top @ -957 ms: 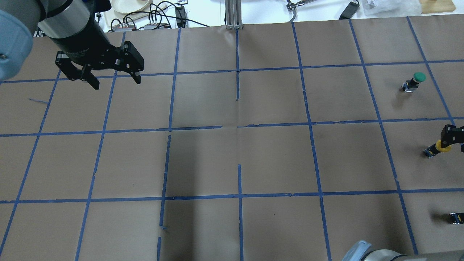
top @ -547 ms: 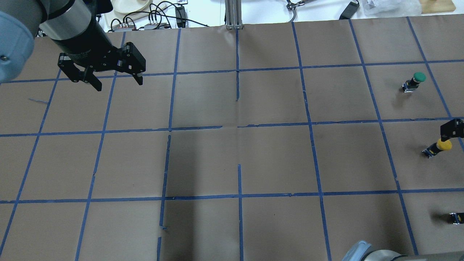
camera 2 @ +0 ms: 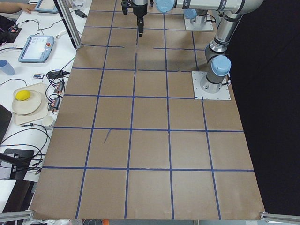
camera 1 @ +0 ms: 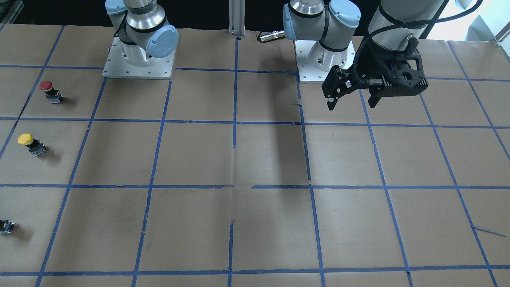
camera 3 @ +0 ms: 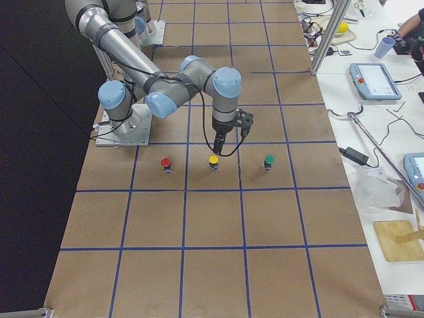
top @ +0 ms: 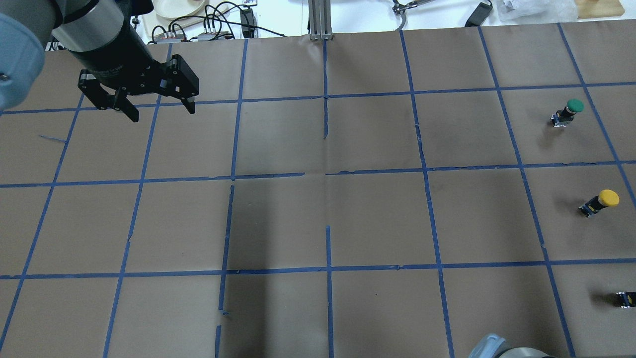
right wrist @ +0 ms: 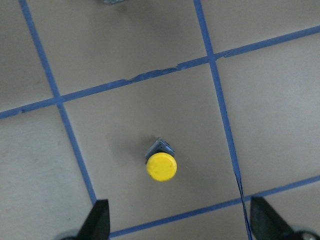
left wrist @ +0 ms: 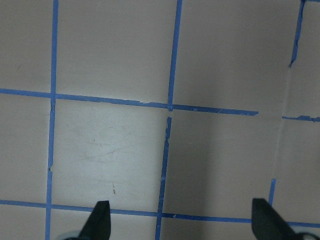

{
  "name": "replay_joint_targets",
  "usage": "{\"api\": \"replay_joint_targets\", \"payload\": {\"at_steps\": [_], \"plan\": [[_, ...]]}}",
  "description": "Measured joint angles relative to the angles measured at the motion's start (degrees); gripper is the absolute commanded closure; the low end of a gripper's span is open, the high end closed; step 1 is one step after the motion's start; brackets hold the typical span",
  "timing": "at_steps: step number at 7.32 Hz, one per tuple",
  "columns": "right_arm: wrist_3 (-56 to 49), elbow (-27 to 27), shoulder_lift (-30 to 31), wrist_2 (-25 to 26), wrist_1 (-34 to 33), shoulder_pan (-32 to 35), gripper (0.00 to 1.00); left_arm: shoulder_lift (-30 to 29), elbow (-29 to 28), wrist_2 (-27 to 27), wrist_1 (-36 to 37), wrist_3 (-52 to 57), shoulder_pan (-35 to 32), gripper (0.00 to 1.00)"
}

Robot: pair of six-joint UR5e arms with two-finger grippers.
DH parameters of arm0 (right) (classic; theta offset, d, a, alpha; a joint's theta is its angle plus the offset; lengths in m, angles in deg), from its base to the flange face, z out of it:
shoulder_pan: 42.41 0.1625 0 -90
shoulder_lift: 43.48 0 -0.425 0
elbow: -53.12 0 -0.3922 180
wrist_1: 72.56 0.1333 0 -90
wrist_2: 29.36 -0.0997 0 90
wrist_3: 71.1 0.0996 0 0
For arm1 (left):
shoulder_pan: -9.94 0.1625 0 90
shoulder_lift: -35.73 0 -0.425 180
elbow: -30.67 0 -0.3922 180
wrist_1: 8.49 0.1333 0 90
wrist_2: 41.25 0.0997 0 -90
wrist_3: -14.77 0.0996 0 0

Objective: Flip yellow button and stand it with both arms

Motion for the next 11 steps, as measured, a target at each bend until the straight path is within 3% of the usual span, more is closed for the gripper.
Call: {"api": "replay_joint_targets", "payload": {"at_steps": [2, 4, 6, 8, 11], "plan": [[4.0, 10.9, -0.4, 0.2, 13.1, 9.9, 0.0, 0.1, 0.0, 0.0, 0.0, 0.0, 0.1, 0.0], [8.1, 13.8, 0.0, 0.5, 16.6, 21.5, 0.0, 0.1, 0.0, -0.1, 0.0, -0.1, 0.1, 0.0], [18.5, 14.2, 0.5, 0.6, 15.7, 33.5, 0.0, 0.1, 0.0, -0.1, 0.0, -0.3, 0.1, 0.0], [22.2, 13.7, 0.5, 0.0, 11.9, 41.6, 0.0, 0.0, 0.1, 0.0, 0.1, -0.4, 0.1, 0.0], [22.5, 11.9, 0.3, -4.9, 7.0, 43.8, 0.0, 0.0, 0.2, 0.0, 0.6, -0.4, 0.1, 0.0]]}}
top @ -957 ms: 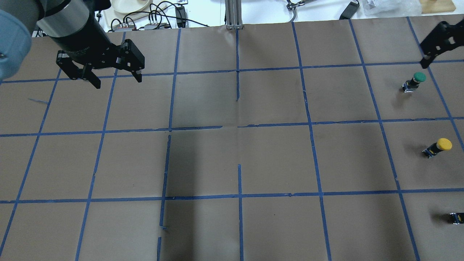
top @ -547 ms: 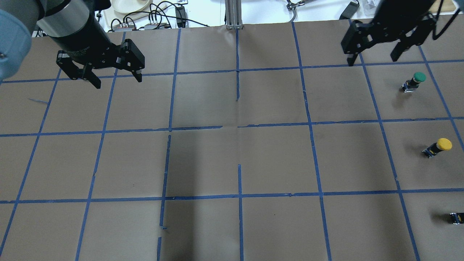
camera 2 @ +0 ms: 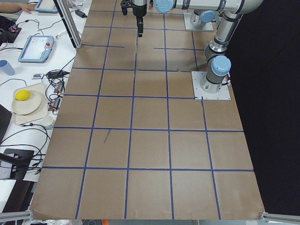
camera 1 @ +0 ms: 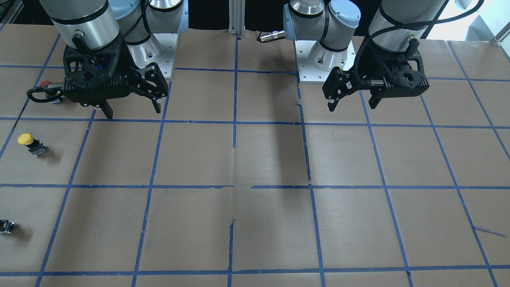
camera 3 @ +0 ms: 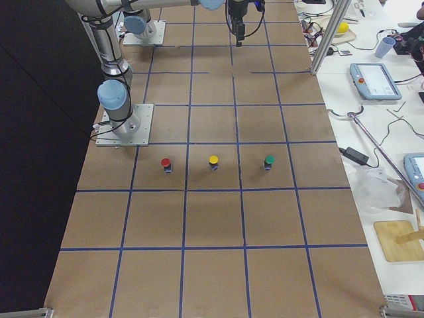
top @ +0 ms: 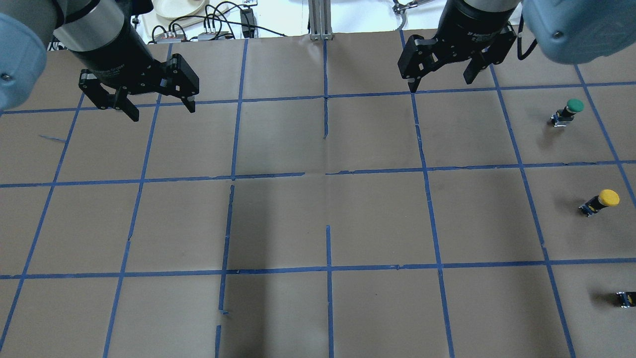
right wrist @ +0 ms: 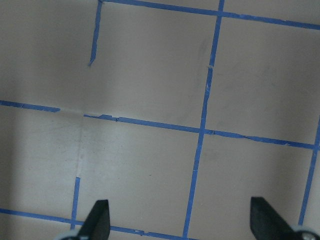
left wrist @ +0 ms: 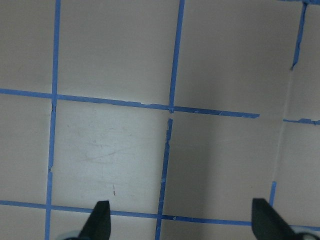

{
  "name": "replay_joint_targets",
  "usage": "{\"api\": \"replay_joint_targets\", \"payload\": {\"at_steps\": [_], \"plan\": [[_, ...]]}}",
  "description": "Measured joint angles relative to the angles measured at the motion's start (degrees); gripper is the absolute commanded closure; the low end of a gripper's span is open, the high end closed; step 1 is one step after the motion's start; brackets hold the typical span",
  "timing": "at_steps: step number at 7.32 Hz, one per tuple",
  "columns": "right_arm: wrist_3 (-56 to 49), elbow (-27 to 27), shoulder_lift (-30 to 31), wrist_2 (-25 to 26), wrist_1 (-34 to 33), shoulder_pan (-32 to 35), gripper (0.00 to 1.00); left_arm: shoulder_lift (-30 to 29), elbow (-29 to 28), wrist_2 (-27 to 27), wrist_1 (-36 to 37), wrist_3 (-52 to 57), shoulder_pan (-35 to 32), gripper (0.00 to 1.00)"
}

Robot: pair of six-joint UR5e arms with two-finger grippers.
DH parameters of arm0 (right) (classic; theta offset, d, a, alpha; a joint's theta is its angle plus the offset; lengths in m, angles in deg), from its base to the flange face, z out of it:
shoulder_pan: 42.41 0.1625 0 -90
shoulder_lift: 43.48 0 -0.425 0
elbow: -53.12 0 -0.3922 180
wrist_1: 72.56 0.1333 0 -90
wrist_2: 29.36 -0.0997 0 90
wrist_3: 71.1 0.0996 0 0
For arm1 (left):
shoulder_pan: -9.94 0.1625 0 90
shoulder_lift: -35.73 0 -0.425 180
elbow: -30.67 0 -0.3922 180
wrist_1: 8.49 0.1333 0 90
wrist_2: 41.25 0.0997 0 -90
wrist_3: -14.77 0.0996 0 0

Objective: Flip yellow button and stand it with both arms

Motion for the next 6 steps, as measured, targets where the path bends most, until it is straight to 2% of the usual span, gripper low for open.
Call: {"api": "replay_joint_targets", "payload": {"at_steps": [6], "plan": [[4.7, -0.5, 0.8, 0.3, 0.1, 0.5, 0.0, 0.0, -0.3, -0.1, 0.1, 0.0, 0.0, 0.0]]}}
